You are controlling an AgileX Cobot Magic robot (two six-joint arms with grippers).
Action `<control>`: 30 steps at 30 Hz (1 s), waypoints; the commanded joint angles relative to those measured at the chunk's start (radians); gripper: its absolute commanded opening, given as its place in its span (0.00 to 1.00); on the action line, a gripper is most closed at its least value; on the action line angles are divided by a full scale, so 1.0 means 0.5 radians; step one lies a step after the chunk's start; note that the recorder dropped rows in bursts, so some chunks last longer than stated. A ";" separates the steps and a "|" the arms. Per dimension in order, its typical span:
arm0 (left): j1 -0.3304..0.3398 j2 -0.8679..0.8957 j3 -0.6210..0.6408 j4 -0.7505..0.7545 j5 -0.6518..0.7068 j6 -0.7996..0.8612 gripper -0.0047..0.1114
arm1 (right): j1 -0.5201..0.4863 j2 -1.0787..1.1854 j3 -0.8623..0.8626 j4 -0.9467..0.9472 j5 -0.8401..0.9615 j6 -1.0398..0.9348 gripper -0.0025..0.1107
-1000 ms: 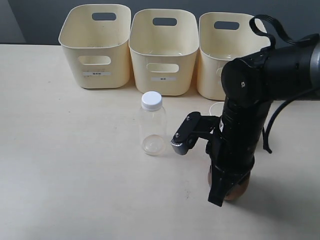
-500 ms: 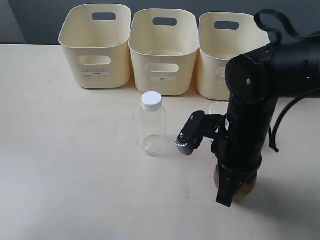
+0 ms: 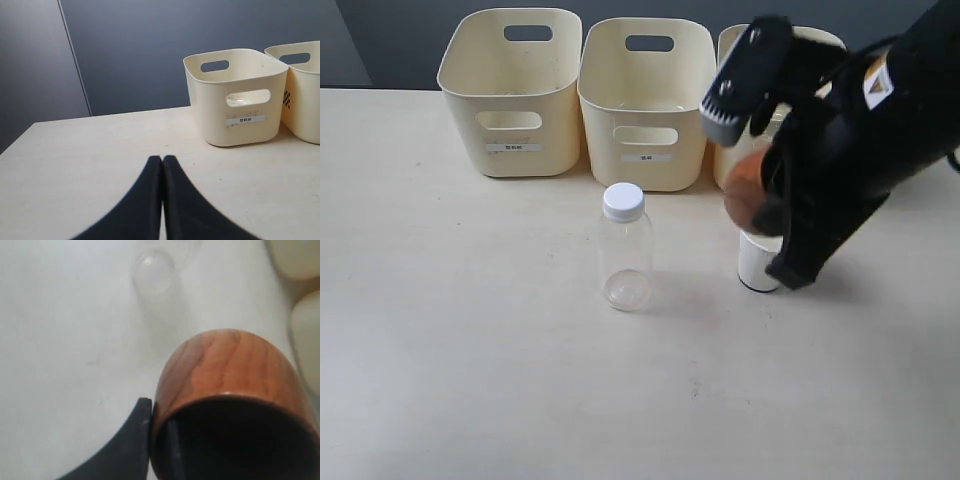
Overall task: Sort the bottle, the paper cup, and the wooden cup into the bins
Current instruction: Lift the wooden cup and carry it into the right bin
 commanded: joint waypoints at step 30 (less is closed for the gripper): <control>0.001 -0.010 0.004 -0.002 -0.018 -0.004 0.04 | -0.564 0.441 -0.058 -1.298 -1.532 1.442 0.02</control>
